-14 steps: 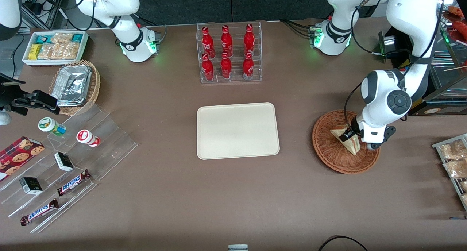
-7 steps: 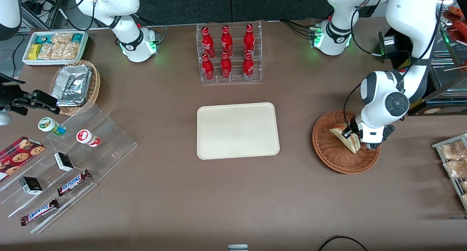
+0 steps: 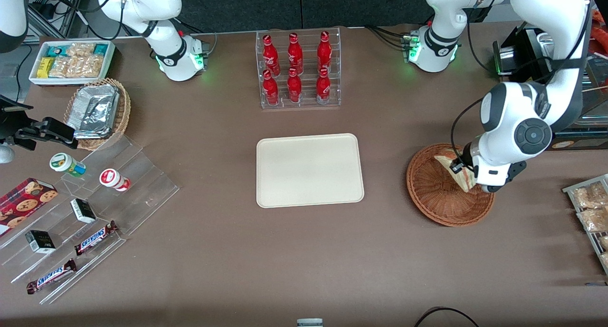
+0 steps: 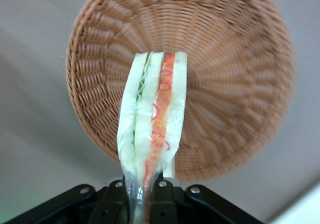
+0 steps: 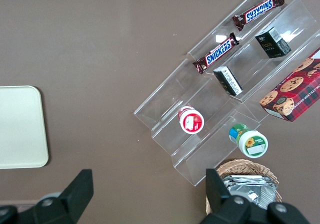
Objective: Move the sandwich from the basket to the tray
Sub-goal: 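Carry the sandwich with the left gripper over the cream tray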
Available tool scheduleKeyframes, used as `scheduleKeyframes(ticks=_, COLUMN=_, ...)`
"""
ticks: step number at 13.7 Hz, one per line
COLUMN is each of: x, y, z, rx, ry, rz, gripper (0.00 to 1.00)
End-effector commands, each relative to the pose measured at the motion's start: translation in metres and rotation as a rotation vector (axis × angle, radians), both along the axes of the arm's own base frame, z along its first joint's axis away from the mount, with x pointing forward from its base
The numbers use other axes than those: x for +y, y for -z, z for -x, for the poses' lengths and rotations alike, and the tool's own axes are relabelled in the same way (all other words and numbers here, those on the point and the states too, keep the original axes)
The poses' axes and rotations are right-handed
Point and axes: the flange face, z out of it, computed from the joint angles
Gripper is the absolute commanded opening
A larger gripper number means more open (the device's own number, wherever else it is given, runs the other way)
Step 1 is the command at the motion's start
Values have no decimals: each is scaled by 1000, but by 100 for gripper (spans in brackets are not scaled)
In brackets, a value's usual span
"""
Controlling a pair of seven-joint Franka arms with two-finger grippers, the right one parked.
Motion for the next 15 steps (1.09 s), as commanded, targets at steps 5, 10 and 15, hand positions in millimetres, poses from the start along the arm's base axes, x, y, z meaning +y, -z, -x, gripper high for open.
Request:
scheduleKeyframes(ticks=5, x=-156, y=-43, z=10, rx=23, ry=53, rz=114, gripper=2)
scheduleKeyframes(ticks=10, x=-276, y=-10, z=15, rx=21, ry=103, rz=162, gripper=0)
scheduleKeyframes(ticks=15, x=-344, y=21, z=23, rx=-53, ry=276, rz=136, gripper=1)
